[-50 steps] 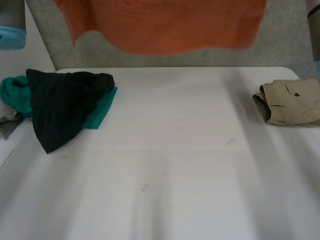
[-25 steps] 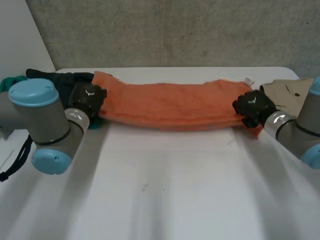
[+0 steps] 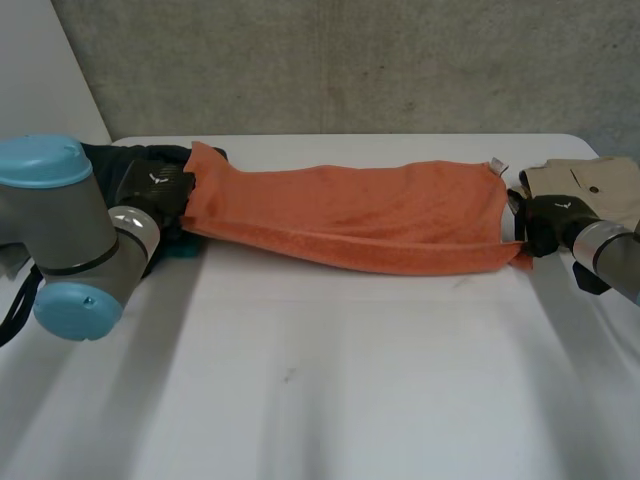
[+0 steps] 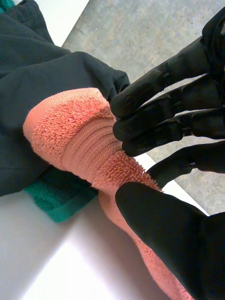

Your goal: Fold the laundry.

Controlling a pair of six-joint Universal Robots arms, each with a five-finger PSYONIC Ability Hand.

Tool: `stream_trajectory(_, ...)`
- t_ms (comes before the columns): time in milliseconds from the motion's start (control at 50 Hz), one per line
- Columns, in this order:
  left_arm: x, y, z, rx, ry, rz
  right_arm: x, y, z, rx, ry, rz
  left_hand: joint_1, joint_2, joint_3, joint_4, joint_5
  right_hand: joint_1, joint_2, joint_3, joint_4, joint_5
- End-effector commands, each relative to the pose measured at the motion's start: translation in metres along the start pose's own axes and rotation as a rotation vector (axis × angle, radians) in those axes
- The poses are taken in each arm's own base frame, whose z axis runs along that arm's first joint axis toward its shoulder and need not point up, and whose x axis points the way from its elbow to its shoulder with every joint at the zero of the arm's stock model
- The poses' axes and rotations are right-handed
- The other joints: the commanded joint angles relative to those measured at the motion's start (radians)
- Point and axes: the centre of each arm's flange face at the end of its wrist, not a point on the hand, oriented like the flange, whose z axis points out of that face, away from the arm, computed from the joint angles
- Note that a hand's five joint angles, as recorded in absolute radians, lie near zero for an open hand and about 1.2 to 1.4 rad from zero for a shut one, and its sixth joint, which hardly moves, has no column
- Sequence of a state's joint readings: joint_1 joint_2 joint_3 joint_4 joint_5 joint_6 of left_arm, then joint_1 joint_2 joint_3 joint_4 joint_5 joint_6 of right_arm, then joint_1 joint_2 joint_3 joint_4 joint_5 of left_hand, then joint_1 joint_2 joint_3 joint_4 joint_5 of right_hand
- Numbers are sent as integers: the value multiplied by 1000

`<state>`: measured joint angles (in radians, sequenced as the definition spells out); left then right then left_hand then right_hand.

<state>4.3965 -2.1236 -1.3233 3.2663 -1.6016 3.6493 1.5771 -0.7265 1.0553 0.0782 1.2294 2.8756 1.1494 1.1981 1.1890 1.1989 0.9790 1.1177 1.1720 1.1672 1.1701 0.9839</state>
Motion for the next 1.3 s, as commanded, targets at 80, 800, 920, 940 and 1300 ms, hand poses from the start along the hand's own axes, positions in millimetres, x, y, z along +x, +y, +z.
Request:
stream_trajectory(80,-6,0,-14,-28,32,-22,-10,0,-10,-56,-115,-80,247,198,207,197,243,279,224,229,226,238)
stream_trajectory(800,9,15,-106,-371,291,275,-25,-9,-161,-384,-260,-767,247,198,207,197,243,279,224,229,226,238)
stream_trajectory(920,7,7,-72,-292,202,267,-28,-19,-120,-257,-158,-720,247,198,207,197,243,279,224,229,226,238)
stream_trajectory(940,7,0,-62,-249,178,259,-26,-23,-107,-214,-116,-704,247,198,207,197,243,279,224,229,226,238)
stream_trajectory(1300,18,-16,54,-15,-36,290,-28,-44,16,275,171,-716,247,198,207,197,243,279,224,229,226,238)
